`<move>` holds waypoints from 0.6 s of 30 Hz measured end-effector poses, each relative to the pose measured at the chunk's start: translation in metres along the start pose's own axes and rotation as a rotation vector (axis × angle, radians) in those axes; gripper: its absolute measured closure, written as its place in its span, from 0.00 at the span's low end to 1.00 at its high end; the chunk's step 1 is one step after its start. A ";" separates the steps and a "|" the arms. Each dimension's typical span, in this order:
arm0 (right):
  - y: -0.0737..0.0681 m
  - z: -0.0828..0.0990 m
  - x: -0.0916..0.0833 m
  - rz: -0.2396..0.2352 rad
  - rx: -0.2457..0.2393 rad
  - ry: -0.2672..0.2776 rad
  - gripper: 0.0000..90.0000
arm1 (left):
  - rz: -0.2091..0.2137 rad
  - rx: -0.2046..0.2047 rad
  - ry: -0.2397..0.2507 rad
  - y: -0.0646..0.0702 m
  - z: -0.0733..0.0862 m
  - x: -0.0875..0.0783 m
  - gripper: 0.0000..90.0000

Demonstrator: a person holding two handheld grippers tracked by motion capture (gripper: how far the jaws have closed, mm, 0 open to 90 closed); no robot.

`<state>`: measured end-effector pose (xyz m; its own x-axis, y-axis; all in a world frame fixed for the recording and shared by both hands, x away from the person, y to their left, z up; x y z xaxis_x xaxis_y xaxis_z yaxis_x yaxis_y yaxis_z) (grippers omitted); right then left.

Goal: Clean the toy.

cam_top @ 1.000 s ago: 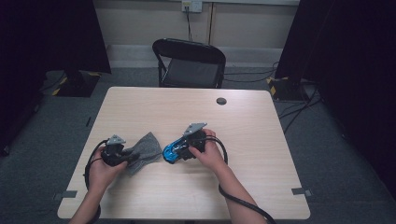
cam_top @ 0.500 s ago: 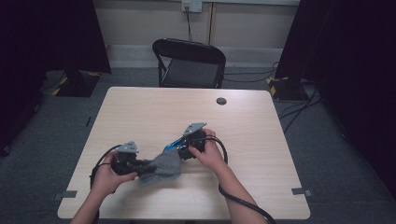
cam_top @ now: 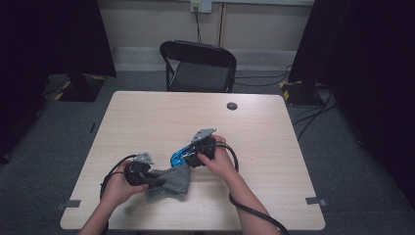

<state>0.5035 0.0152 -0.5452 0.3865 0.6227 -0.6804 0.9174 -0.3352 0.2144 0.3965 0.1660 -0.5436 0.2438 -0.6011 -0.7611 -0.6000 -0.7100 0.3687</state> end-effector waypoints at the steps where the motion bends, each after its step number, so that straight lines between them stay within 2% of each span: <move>1: 0.000 0.000 0.000 0.000 0.000 0.000 0.12 | -0.007 0.000 0.002 -0.003 -0.001 -0.001 0.81; 5: 0.000 0.000 0.000 -0.002 0.000 -0.003 0.12 | -0.031 -0.021 0.018 -0.012 -0.004 -0.004 0.81; 12: 0.000 0.000 0.000 0.001 0.000 -0.002 0.12 | -0.101 -0.064 0.057 -0.034 -0.007 -0.011 0.82; 14: 0.000 0.000 0.000 0.001 0.000 -0.001 0.12 | -0.102 -0.091 0.066 -0.037 -0.008 -0.012 0.82; 18: 0.000 0.000 0.000 0.001 -0.001 -0.003 0.12 | -0.122 -0.111 0.083 -0.044 -0.010 -0.012 0.82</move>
<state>0.5034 0.0153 -0.5452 0.3868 0.6203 -0.6824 0.9173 -0.3349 0.2155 0.4276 0.2010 -0.5450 0.3743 -0.5333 -0.7586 -0.4758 -0.8126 0.3366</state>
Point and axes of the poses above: each handheld gripper's, and its own axes: x roughly forward along the jaws, z roughly out of its underside, y roughly to its right, the point moved 9 cm from there along x, roughly forward along the jaws, and after that the axes turned 14 degrees about -x, right-handed, at the moved point
